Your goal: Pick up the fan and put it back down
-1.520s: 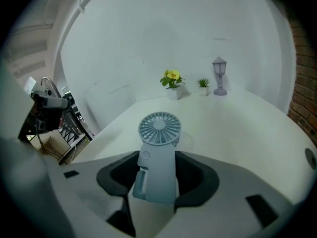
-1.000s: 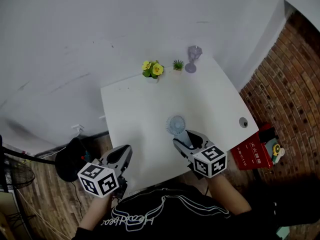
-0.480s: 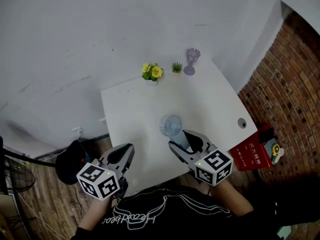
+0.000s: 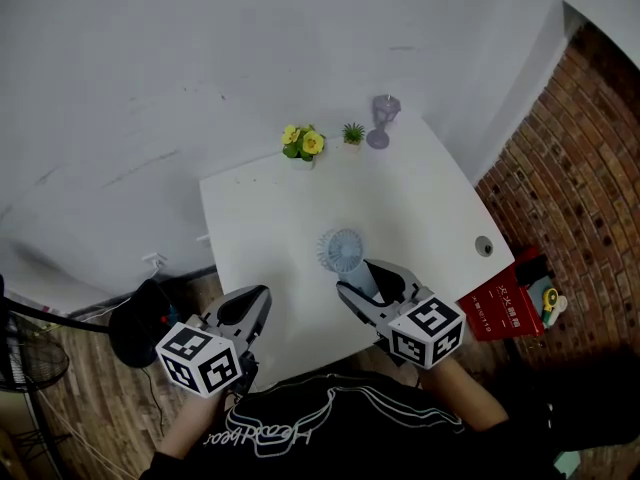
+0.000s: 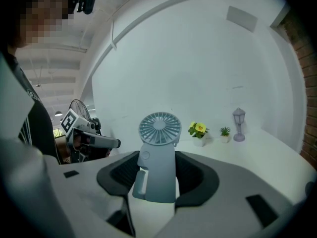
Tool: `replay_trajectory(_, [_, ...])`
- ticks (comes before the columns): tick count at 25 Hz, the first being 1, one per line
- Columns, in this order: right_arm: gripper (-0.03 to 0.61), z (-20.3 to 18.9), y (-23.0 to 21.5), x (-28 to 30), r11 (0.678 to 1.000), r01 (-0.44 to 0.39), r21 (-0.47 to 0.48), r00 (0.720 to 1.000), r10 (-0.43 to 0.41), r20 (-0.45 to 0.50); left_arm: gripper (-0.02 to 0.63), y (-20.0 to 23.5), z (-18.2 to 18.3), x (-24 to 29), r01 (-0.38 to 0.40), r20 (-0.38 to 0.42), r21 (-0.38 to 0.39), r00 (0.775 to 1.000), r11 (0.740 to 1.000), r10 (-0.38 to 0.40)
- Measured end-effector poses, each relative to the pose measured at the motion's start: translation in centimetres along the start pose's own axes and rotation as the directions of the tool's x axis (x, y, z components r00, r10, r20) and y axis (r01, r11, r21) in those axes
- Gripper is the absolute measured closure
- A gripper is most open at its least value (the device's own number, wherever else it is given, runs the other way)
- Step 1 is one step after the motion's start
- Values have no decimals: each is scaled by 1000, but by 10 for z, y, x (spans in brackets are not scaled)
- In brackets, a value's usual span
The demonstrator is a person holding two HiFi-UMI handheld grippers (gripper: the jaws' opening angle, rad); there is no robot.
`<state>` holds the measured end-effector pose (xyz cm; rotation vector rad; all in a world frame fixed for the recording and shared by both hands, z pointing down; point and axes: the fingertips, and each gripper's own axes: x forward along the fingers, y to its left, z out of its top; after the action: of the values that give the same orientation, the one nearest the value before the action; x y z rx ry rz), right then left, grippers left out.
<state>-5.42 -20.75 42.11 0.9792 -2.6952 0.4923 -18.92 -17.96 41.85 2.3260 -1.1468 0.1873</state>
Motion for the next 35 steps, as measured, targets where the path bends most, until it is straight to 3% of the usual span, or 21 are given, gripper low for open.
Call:
replay_trajectory(11, [359, -10, -13, 5, 1000, 24, 1, 999, -24, -43, 578, 5, -4, 6, -3, -4, -24, 1000, 1000, 3])
replay_trajectory(19, [359, -47, -41, 14, 996, 93, 3, 986, -91, -140, 578, 12, -13, 9, -7, -20, -56, 1000, 998, 6])
replay_trajectory(35, [359, -145, -100, 37, 970, 240, -21, 899, -231, -373, 578, 21, -15, 2, -18, -12, -68, 1000, 997, 18])
